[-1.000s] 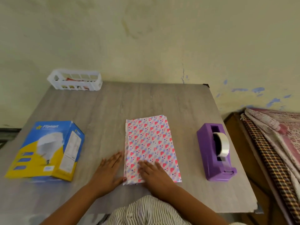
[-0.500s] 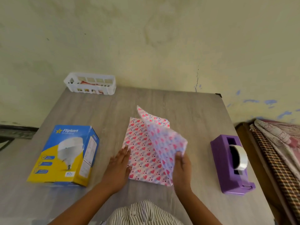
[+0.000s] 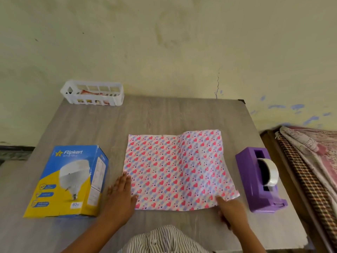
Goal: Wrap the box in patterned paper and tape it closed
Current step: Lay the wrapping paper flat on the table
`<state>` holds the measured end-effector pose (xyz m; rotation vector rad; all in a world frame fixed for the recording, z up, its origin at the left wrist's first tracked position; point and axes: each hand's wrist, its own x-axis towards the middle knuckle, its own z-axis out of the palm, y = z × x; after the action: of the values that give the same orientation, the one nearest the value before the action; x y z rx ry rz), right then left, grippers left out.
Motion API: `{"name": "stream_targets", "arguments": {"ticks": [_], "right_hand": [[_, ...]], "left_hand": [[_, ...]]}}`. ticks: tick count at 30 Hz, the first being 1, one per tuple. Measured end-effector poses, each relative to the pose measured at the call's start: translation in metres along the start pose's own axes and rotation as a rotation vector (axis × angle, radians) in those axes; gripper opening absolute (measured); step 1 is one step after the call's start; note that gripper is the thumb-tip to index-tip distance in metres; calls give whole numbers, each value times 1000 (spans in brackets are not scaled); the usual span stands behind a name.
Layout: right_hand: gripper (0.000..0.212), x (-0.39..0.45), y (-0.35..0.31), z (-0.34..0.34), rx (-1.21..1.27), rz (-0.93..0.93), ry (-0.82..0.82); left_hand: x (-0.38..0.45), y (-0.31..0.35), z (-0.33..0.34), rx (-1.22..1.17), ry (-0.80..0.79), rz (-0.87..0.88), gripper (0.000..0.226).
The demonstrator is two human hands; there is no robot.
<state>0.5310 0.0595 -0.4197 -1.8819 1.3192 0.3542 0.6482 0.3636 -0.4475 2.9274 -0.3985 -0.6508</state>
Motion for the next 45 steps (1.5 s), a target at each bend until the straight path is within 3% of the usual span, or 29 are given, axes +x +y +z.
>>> {"name": "stream_targets", "arguments": {"ticks": [3,7,12,13,16,22,30,41,45], "right_hand": [[49,-11,-19,-14,-444,-14,-159],[47,-49,-73,-44,-752,-138,-127],[41,-58,-157,-48,-834,-642,26],[44,-43,-168,-37,-845,-748,6],[83,17,-180,3,-967,-908,-94],[88,90,-182,20,-920,-881,-95],[90,112,-193,23,-992,-927,-86],[78,109,-191,28,-1080,-1085,68],[65,105,-185,31,-1096,-1086,-5]], "left_hand": [[1,5,-8,48,-6,-51,78],[11,21,-32,82,21,3,84],[59,41,-66,57,53,166,81],[72,45,-70,66,37,193,81],[106,49,-77,99,-14,239,80],[154,41,-85,159,1,259,73],[168,32,-88,125,74,287,66],[170,35,-89,147,109,322,69],[167,36,-87,124,55,349,69]]}}
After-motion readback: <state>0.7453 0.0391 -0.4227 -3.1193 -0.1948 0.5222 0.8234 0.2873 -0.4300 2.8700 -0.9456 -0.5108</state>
